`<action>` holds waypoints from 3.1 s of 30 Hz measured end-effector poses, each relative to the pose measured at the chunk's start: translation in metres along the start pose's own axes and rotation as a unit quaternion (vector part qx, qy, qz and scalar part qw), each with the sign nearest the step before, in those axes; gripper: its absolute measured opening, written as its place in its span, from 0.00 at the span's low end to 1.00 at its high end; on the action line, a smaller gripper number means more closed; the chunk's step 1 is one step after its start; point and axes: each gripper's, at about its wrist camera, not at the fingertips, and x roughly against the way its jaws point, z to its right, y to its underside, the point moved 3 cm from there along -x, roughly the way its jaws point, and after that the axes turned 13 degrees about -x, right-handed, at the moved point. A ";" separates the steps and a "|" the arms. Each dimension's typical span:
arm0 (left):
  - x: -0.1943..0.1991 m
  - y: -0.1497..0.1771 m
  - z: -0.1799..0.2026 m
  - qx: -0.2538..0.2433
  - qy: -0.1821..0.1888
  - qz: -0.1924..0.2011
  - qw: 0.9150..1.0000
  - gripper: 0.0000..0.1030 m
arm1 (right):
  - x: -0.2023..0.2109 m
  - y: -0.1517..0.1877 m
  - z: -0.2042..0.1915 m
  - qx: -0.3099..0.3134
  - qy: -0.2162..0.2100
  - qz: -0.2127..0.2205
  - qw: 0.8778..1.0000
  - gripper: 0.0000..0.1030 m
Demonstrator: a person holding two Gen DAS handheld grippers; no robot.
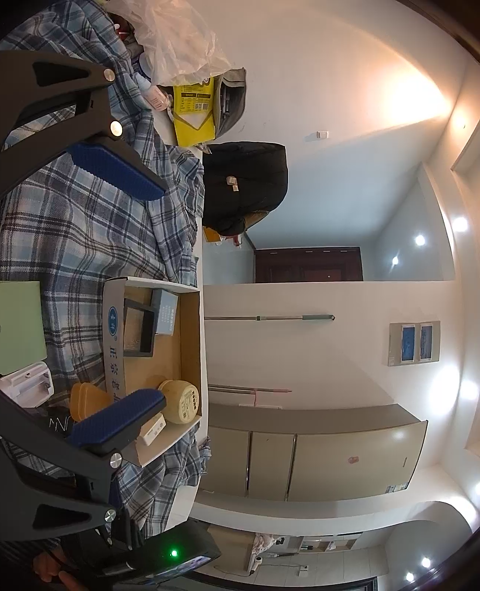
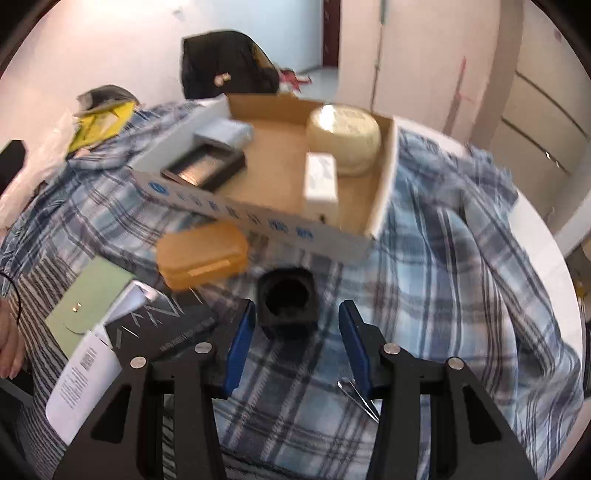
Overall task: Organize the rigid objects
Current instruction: 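Reach the right tool to the black cup-shaped object and close on it, then grasp the mint-green snap pouch with the left tool while the right tool holds the black cup, then lower the green pouch into the tray with the left tool while the right tool lowers the black cup in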
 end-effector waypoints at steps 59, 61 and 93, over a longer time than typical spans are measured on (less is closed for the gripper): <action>-0.074 0.081 0.036 -0.008 0.149 -0.414 0.898 0.72 | -0.001 0.010 0.000 0.015 0.050 0.004 0.999 0.29; -0.071 0.080 0.030 0.003 0.158 -0.411 0.898 0.72 | -0.001 0.011 -0.001 0.015 0.050 0.004 0.999 0.29; -0.081 -0.079 0.013 0.011 0.121 -0.191 0.974 0.72 | 0.104 -0.062 0.004 -0.032 0.060 0.133 0.989 0.29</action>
